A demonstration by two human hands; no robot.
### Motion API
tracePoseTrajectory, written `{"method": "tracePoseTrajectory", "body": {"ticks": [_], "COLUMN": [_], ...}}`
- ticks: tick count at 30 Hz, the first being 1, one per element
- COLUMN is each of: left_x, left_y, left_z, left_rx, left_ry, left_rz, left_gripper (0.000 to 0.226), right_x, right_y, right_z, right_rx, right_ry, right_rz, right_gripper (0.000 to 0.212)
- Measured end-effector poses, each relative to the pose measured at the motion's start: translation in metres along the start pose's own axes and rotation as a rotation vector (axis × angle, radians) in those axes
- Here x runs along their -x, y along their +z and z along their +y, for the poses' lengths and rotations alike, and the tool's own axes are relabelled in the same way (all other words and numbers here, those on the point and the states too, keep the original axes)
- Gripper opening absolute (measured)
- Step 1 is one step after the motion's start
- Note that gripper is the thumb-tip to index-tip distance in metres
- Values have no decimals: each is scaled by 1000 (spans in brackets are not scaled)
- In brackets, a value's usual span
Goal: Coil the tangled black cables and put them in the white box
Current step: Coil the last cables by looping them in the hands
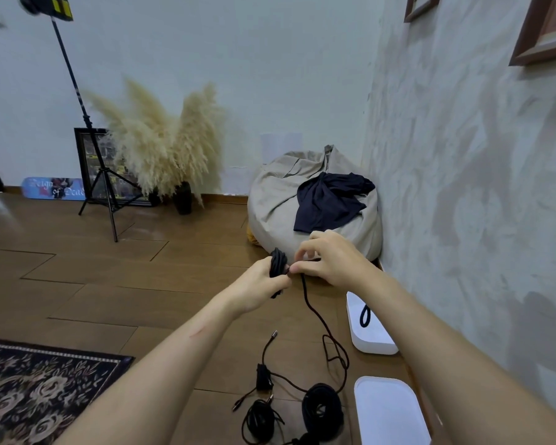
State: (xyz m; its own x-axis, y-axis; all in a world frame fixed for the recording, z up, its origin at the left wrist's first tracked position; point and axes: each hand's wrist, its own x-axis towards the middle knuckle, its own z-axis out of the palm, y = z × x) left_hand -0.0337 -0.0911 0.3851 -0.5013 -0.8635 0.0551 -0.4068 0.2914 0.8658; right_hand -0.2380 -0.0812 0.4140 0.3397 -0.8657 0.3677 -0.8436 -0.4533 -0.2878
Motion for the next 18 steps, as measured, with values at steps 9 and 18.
{"method": "tracePoseTrajectory", "body": {"ticks": [9,18], "left_x": [3,6], "left_y": [5,6], "left_z": [2,-1], "left_rx": [-114,-229], "left_ry": [-62,-86], "left_rz": [-53,-20], "left_gripper": [17,50], "right_x": [11,1], "right_y": [-6,14], "right_z": [15,28], "right_rx": [-109,39], "right_ry": [54,120], "right_rz": [-26,218], "right_gripper": [21,38]}}
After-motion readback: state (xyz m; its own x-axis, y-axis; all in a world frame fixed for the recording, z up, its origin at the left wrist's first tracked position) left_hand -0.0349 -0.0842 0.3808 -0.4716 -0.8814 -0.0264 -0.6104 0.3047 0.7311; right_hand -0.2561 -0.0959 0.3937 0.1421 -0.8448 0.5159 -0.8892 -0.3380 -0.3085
